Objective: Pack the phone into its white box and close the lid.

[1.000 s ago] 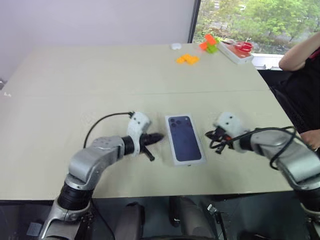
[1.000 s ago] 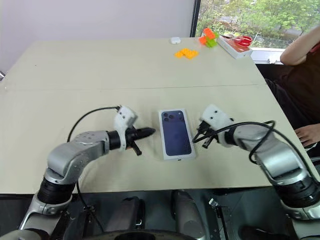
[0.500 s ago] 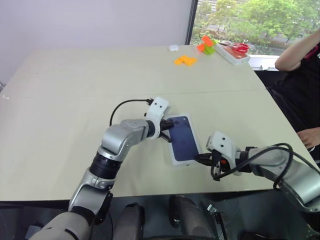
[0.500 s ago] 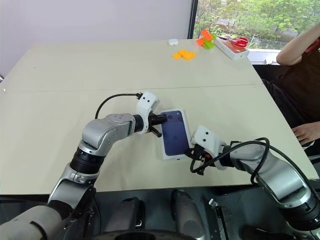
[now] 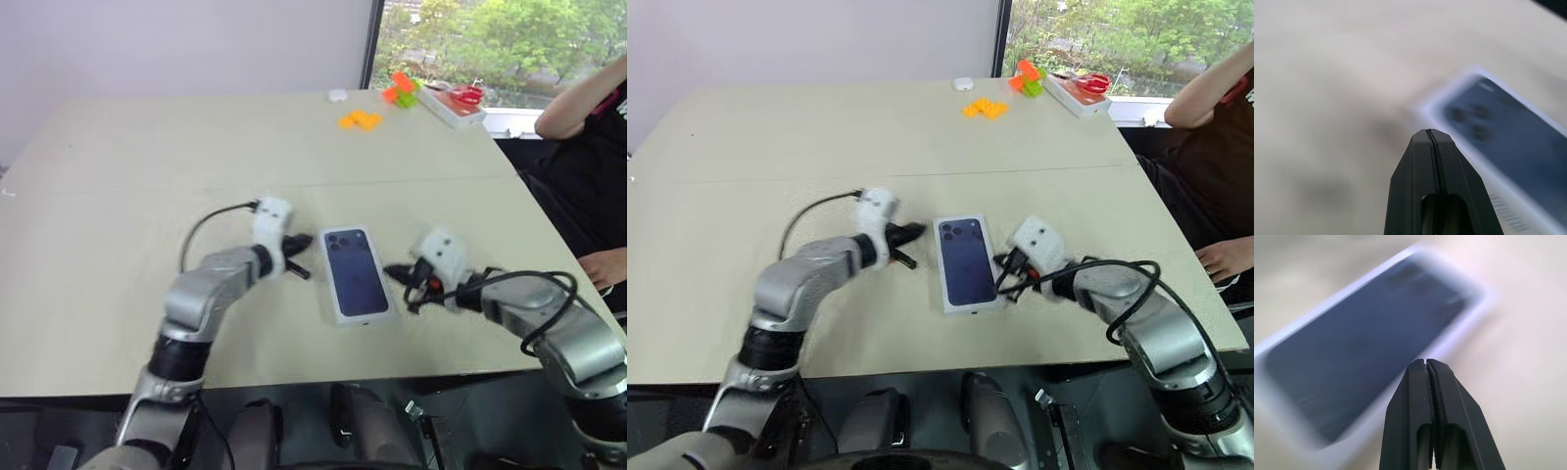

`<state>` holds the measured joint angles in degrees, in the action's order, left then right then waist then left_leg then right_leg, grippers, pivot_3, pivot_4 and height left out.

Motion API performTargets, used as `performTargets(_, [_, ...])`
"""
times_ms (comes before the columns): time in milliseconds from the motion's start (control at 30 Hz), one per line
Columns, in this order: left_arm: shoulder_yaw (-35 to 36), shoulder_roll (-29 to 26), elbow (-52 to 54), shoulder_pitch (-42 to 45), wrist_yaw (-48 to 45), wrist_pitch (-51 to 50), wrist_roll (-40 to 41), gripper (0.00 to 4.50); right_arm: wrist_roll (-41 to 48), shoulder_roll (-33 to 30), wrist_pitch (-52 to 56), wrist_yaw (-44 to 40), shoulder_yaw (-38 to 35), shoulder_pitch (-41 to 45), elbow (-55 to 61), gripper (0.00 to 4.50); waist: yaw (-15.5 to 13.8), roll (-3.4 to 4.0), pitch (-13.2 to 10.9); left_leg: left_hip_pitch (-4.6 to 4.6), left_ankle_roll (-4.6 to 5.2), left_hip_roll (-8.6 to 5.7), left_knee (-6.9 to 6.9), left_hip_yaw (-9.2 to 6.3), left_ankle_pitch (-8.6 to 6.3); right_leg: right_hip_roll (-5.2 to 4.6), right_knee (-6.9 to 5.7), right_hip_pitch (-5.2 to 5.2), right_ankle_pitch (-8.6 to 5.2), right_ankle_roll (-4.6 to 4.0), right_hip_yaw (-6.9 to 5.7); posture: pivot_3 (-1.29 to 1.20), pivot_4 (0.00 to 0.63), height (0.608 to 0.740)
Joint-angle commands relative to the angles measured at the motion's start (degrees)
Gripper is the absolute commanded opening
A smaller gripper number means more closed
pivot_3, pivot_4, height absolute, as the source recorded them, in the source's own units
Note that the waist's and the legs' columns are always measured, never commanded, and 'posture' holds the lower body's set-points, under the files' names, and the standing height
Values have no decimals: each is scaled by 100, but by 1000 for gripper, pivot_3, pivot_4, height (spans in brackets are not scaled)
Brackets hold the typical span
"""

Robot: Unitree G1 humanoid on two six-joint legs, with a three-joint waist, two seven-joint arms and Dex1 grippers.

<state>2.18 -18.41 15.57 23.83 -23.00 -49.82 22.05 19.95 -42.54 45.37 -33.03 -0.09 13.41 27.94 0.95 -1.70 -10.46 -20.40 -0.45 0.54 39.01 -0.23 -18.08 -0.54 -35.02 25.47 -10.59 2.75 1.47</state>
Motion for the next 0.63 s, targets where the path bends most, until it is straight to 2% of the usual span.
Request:
performTargets(33, [1125, -594, 386, -625, -345, 353, 302, 0, 119, 190, -310, 30, -609, 230, -588, 79, 7, 3, 0, 2, 0, 1, -1, 1, 0, 0, -1, -1, -5, -8, 0, 0, 150, 740])
performTargets(167, [2122, -1260, 439, -1492, -742, 497, 579, 0, 280, 309, -508, -139, -898, 440, -1272, 79, 7, 3, -4, 1, 1, 4, -2, 2, -1, -4, -1, 0, -7, -9, 1, 0, 150, 740])
performTargets(267, [2503, -1559, 595, -2154, -977, 622, 642, 0, 236, 301, -680, -316, -861, 497, -1607, 79, -24, 3, -4, -1, 1, 8, -2, 2, -1, -11, 1, -1, -13, -9, -1, 0, 150, 740])
performTargets(400, [2685, -1701, 763, -2710, -1046, 753, 638, 0, 183, 367, -869, -505, -681, 574, -1824, 79, -23, 4, -6, -2, 1, 8, -1, 4, -1, -18, 3, -2, -21, -11, 0, 0, 150, 740])
performTargets(633, [2789, -1683, 720, -2825, -887, 791, 706, 0, 207, 456, -961, -638, -566, 537, -1735, 79, 2, 5, -6, 1, 1, 12, -2, 3, -2, -13, 2, -2, -21, -10, 0, 0, 150, 740])
